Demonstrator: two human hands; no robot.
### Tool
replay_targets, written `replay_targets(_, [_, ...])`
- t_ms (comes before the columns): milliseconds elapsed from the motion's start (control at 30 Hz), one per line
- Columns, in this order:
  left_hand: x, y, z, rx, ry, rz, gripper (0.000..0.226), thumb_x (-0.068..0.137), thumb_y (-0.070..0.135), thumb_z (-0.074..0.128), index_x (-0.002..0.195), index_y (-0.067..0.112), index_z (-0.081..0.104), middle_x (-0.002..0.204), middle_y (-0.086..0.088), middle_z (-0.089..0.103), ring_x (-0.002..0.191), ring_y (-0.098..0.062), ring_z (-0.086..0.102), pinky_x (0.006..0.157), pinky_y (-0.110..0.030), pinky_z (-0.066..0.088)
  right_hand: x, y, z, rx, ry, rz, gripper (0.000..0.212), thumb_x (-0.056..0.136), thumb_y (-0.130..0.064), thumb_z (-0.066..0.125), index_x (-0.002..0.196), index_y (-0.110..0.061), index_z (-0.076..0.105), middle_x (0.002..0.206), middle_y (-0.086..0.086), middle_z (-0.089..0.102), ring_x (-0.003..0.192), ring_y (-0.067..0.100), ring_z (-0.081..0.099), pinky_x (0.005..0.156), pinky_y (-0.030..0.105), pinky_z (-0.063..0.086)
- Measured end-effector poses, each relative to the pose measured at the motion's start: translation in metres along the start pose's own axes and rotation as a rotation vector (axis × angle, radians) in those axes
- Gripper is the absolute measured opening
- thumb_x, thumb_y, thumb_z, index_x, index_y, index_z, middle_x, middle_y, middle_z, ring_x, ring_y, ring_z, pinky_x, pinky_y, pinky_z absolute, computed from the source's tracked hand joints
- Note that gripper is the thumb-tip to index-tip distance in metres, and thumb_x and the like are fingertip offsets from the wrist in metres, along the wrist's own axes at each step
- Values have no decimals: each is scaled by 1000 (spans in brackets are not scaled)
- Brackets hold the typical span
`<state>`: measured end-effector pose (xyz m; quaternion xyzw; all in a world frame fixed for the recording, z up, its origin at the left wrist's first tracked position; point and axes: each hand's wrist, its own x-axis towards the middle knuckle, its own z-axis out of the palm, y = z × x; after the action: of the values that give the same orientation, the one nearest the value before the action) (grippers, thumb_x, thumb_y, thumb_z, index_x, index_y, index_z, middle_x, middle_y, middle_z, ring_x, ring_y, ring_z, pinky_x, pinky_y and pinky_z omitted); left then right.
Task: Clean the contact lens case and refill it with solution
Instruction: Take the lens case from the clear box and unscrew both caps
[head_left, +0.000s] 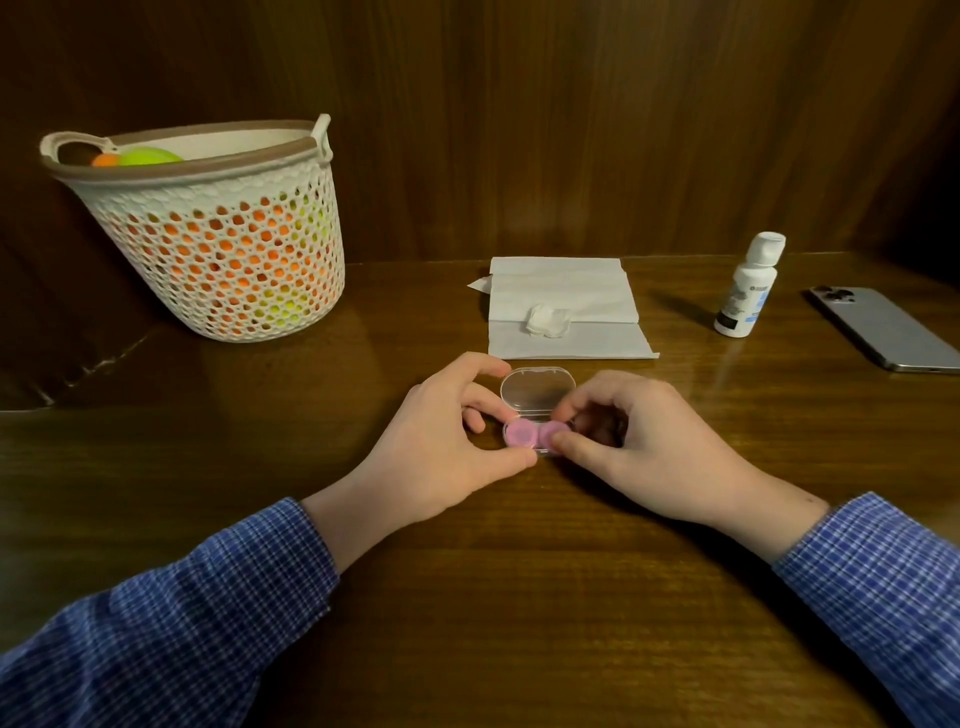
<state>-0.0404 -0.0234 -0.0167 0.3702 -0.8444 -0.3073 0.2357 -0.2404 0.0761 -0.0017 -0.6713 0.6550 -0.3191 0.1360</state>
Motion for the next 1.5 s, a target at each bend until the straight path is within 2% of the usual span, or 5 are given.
replay_targets(567, [-2, 3, -3, -21, -8, 9, 70, 74, 38, 90, 133, 43, 51, 100, 24, 74, 98, 13, 60, 70, -13, 46, 7, -7, -9, 454, -4, 251, 9, 77, -24, 86, 78, -21, 77, 80, -1, 77, 73, 10, 70, 64, 23, 56])
replay_targets(700, [-3, 5, -4, -30, -19, 8, 68, 74, 38, 90, 131, 43, 53, 101, 25, 74, 97, 12, 60, 71, -12, 44, 6, -2, -29, 518, -214, 269, 15, 68, -27, 86, 78, -17, 80, 86, 12, 75, 71, 12, 60, 60, 23, 45])
replay_targets(867, [-5, 5, -6, 1, 1, 17, 58, 77, 35, 88, 125, 44, 56, 101, 24, 73, 99, 12, 58, 76, -16, 46, 5, -4, -33, 283, -399, 157, 4, 78, -24, 84, 80, -22, 81, 83, -6, 78, 81, 4, 68, 75, 21, 48])
replay_targets(1233, [-7, 10, -7, 19, -9, 30, 39, 82, 35, 83, 110, 45, 58, 104, 21, 70, 98, 12, 58, 72, -12, 45, 9, 12, -10, 367, 55, 227, 3, 91, -28, 73, 89, -27, 72, 81, -10, 72, 65, -2, 62, 62, 20, 47])
replay_targets(1500, [-7, 8, -5, 110, -38, 88, 25, 86, 38, 78, 106, 45, 64, 101, 28, 64, 102, 12, 54, 67, -8, 40, 9, 12, -3, 88, -18, -31, 6, 88, -37, 67, 90, -40, 71, 100, -21, 65, 98, -3, 59, 83, 20, 50])
